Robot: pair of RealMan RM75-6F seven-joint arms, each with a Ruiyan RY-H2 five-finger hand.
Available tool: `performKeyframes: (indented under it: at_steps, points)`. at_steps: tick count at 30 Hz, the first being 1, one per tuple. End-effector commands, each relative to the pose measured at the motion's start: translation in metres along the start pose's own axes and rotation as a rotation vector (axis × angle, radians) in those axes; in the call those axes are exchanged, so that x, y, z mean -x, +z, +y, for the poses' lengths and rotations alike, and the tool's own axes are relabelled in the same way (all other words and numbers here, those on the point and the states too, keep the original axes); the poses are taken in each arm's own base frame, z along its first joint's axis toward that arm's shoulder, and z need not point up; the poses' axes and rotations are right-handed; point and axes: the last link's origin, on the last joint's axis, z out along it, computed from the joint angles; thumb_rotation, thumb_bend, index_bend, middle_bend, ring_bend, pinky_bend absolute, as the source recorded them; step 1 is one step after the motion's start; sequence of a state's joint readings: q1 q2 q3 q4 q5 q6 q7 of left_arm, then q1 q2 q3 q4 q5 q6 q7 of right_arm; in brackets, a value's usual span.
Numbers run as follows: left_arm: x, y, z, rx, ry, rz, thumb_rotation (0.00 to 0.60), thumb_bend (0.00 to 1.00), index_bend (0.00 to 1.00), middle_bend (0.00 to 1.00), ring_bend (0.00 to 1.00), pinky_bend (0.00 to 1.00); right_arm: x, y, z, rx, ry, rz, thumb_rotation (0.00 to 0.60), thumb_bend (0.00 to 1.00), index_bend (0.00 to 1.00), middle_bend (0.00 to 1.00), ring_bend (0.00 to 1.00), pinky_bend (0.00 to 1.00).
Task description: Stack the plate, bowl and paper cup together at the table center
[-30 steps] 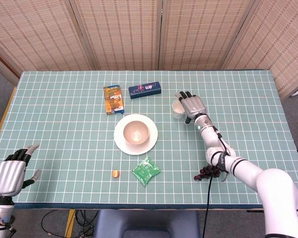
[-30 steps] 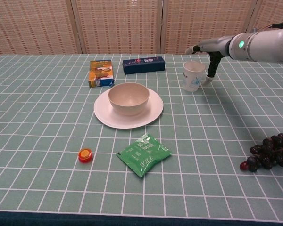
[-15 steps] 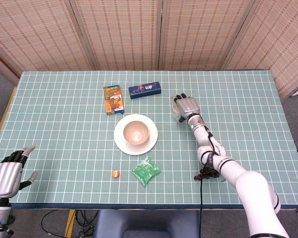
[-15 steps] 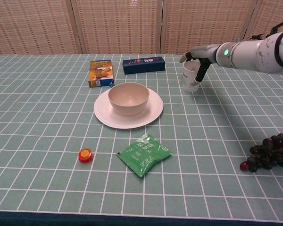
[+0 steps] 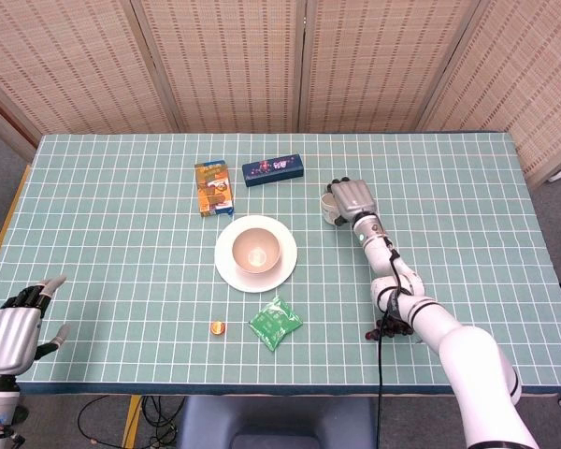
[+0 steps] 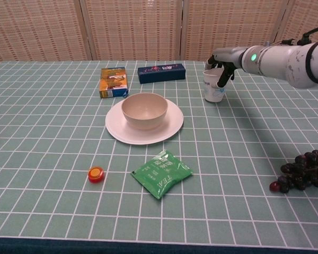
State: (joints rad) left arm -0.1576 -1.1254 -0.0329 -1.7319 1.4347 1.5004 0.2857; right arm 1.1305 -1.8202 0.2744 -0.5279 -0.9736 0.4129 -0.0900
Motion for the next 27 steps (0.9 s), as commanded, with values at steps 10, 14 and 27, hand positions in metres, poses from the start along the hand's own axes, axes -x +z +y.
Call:
performKeyframes:
  at_steps: [10,14,27]
  points:
    - [-0.002,-0.001,0.001,0.003,0.003,0.003,0.6,0.27,0.16,0.24,0.26,0.41,-0.045,-0.042,-0.031,-0.238,0.026,0.109,0.6,0.38,0.33,0.25,0.18,0.43]
    - [-0.003,-0.002,0.002,0.005,0.001,0.005,0.6,0.27,0.16,0.24,0.26,0.41,-0.049,-0.061,-0.048,-0.322,0.02,0.117,0.6,0.38,0.33,0.25,0.18,0.43]
    - [-0.004,-0.005,0.002,0.003,-0.003,0.008,0.6,0.27,0.16,0.24,0.26,0.41,-0.036,-0.082,-0.102,-0.484,-0.024,0.102,0.6,0.35,0.33,0.25,0.18,0.43]
